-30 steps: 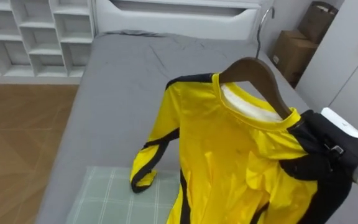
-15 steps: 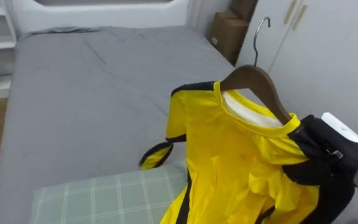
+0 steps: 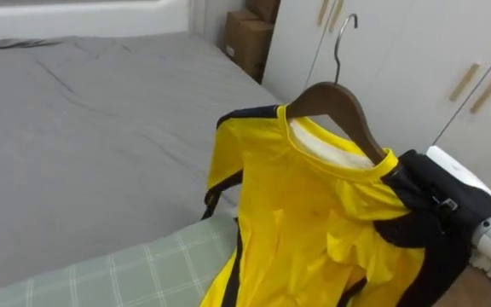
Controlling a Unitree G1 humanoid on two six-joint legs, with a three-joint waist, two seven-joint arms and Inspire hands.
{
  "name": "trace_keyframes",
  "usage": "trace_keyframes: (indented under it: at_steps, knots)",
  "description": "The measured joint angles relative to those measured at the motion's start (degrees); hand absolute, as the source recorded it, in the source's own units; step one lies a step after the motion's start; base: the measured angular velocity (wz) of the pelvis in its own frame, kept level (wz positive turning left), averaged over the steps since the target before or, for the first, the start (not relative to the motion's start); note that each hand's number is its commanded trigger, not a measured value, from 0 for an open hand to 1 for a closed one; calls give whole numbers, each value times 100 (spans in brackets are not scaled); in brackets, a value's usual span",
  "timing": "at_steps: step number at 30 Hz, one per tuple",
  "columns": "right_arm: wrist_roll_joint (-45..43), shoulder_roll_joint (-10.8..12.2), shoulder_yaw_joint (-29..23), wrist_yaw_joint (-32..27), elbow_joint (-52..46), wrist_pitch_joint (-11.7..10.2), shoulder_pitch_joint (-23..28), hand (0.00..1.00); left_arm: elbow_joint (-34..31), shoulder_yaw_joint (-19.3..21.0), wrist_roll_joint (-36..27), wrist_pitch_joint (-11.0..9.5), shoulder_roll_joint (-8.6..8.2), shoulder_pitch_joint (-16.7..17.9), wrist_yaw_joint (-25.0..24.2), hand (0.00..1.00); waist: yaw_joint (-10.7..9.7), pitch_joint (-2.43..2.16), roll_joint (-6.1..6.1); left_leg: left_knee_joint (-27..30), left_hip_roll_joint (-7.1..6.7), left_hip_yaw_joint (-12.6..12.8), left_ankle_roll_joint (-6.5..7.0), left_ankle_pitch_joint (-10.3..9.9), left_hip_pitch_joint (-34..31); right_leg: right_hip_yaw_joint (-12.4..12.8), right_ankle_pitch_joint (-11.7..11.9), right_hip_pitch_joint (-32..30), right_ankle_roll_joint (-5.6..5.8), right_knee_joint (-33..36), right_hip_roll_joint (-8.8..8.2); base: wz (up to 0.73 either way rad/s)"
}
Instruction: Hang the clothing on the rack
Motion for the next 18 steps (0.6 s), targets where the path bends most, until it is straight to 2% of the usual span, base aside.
trace_keyframes:
  at_steps: [1,2,3,4,5,6,7,9,10,12,13,15,16,17,18]
  knots:
    - [-3,0,7,-19,-8,1,-70,100,0,0,13,85,-27,14,5,0,6,19,60,406,110,-241,0,2,-110,175,-32,-1,-21,87,67,-58]
    - [-3,0,8,-30,-9,2,-97,100,0,7,59,123,-33,11,7,0,-7,19,72,538,150,-362,9,14,-170,252,-40,-22,-27,133,97,-40]
    - [-4,0,9,-56,-8,8,-106,100,0,11,194,165,-28,3,57,0,-52,18,69,624,113,-630,33,55,-250,388,-45,-29,-58,146,159,-42]
    - [-6,3,29,-75,-5,16,-127,100,1,-8,356,197,-28,6,125,0,30,24,31,508,-76,-1069,132,51,-335,596,-21,-34,-110,152,193,-55]
    - [-8,3,55,-86,-5,24,-144,100,0,-1,407,223,-42,7,157,0,95,31,11,342,-221,-1444,153,-14,-354,732,5,-46,-146,133,214,-92]
    - [-26,5,124,-94,-9,42,-175,100,-3,2,555,277,-65,10,224,0,203,20,-18,-14,-492,-2029,181,-119,-396,957,46,-83,-138,36,255,-80]
    - [-45,5,170,-94,-17,60,-220,100,-4,6,628,292,-80,11,248,0,214,20,-18,-169,-582,-2281,181,-121,-445,1067,99,-101,-137,-23,290,-90]
    - [-54,9,238,-92,-30,66,-309,100,-9,19,836,365,-100,10,288,0,249,24,9,-885,-866,-3002,170,-112,-503,1644,324,-154,-163,-182,491,-82]
    - [-54,9,260,-101,-30,66,-332,100,-9,17,859,392,-104,8,295,0,255,23,12,-1036,-907,-3142,171,-101,-502,1813,366,-185,-166,-183,539,-88]
    - [-60,9,397,-164,-30,66,-416,100,-7,17,865,523,-161,9,299,0,237,9,64,-1363,-1093,-3459,167,-73,-558,2388,574,-287,-176,-248,727,-93]
    - [-63,11,454,-189,-29,67,-416,100,-6,18,862,564,-176,9,289,0,210,11,95,-1408,-1141,-3558,177,-51,-591,2556,687,-299,-160,-332,795,-77]
    - [-85,11,501,-194,-28,67,-414,100,-6,82,861,659,-206,7,289,0,159,8,154,-1486,-1149,-3565,201,74,-624,2762,844,-337,-121,-452,893,-64]
    - [-80,11,487,-219,-28,67,-414,100,-6,132,849,673,-246,7,291,0,83,6,232,-1491,-1136,-3572,268,187,-692,2814,945,-365,-99,-494,983,-50]
    - [-80,25,487,-250,-27,67,-419,100,-5,134,845,673,-253,7,291,0,51,9,252,-1494,-1117,-3571,321,318,-730,2848,977,-403,-89,-488,1020,-45]
    - [-78,79,489,-263,-24,61,-419,100,32,141,840,674,-266,7,306,0,23,1,219,-1481,-1107,-3485,319,335,-774,2977,1043,-463,-55,-488,1049,-46]
